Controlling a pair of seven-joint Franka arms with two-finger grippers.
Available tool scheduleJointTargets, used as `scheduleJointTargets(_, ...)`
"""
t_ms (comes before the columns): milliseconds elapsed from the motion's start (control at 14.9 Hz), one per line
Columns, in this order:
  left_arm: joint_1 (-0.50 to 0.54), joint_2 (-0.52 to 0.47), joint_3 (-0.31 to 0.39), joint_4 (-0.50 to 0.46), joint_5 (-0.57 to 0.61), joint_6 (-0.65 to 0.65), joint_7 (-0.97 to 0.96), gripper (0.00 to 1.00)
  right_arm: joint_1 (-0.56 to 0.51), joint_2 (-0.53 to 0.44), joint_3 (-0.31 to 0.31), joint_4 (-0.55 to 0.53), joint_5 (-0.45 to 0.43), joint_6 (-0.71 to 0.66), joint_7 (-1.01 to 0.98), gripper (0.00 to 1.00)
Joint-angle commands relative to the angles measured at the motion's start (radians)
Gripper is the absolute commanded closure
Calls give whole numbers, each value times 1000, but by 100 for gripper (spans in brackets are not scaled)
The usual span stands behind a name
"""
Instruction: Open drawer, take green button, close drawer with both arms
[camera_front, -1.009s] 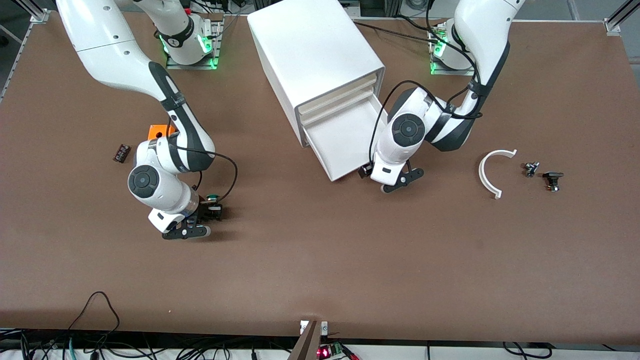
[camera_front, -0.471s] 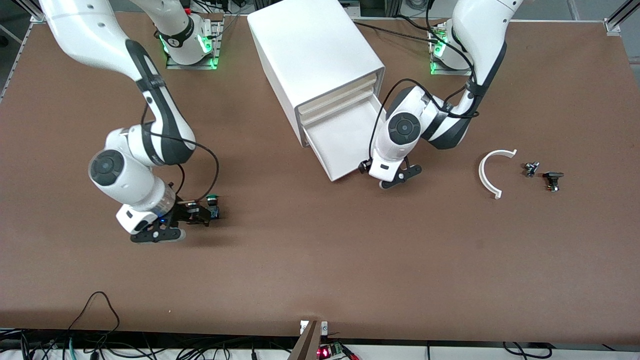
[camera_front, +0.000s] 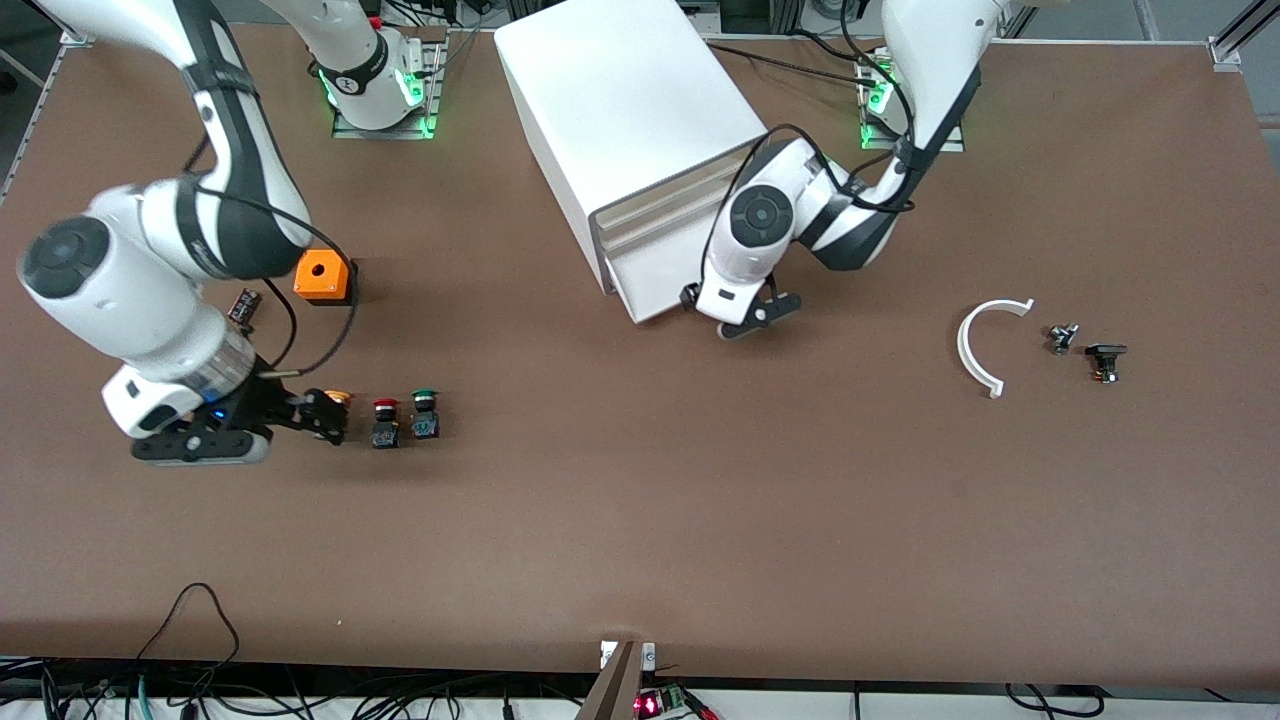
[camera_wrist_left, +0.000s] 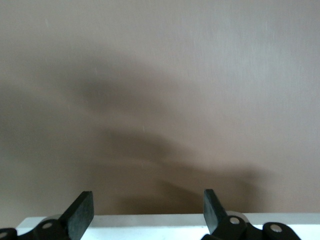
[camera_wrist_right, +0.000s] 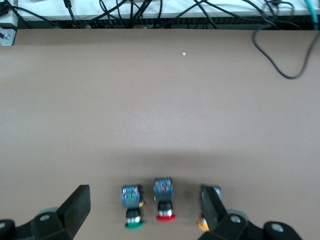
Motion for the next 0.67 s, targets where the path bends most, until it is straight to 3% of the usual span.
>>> scheduleJointTargets(0,8,-32,-42,-50,15,2,-56,2,1,-94,3,-25,-3,-105,103,0)
scheduleJointTargets(605,3,-32,-125,-56,12,-41,-124,1,-11,-283,6,-36,-28,-381,162,0)
